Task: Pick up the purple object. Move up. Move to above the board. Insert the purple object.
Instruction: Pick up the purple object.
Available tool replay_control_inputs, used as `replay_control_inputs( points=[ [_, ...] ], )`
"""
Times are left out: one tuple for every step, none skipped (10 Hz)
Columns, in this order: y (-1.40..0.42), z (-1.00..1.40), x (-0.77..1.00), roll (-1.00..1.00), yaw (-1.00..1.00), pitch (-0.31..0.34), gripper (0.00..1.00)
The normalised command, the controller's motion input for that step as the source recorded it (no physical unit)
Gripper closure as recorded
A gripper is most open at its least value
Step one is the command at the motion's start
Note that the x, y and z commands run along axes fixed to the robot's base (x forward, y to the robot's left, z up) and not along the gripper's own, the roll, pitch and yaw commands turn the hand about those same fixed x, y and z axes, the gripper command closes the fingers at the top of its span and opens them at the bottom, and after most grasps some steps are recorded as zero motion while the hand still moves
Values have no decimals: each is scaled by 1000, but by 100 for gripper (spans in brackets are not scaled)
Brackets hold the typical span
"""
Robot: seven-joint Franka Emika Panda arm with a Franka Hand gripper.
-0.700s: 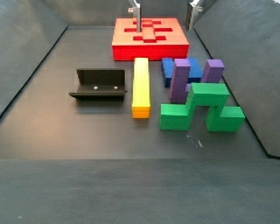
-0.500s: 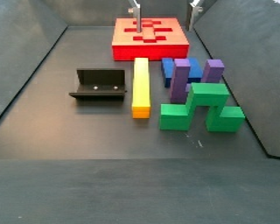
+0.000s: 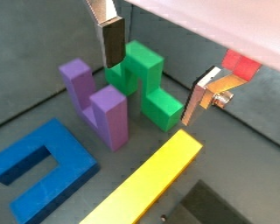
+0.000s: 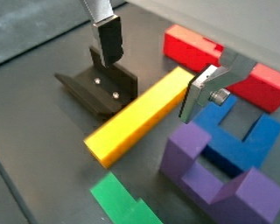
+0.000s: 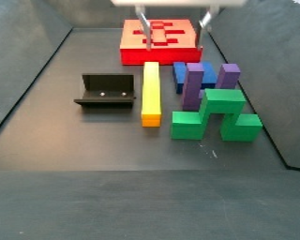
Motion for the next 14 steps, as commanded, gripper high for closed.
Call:
replay_control_inputs(
  points=[
    [-17, -366, -451, -31, 166, -250, 0],
    [-37, -226, -414, -77, 189, -279, 0],
    [-49, -114, -311, -29, 111, -216, 0],
    [-77, 11, -377, -37, 0, -194, 0],
    [-26, 0, -89, 0, -151, -116, 0],
    [0, -131, 0, 0, -440, -140, 0],
    [0, -174, 0, 0, -494, -141, 0],
    [0, -137, 17, -23, -434, -176, 0],
    [0, -86, -49, -63, -120, -163, 0],
    [0, -91, -6, -29, 0, -119, 0],
    [0, -154, 0, -13, 0, -114, 0],
    [0, -306, 0, 0, 0, -121, 0],
    [0, -394, 0, 0, 83, -127, 0],
    [0, -349, 0, 0, 97, -133, 0]
  ],
)
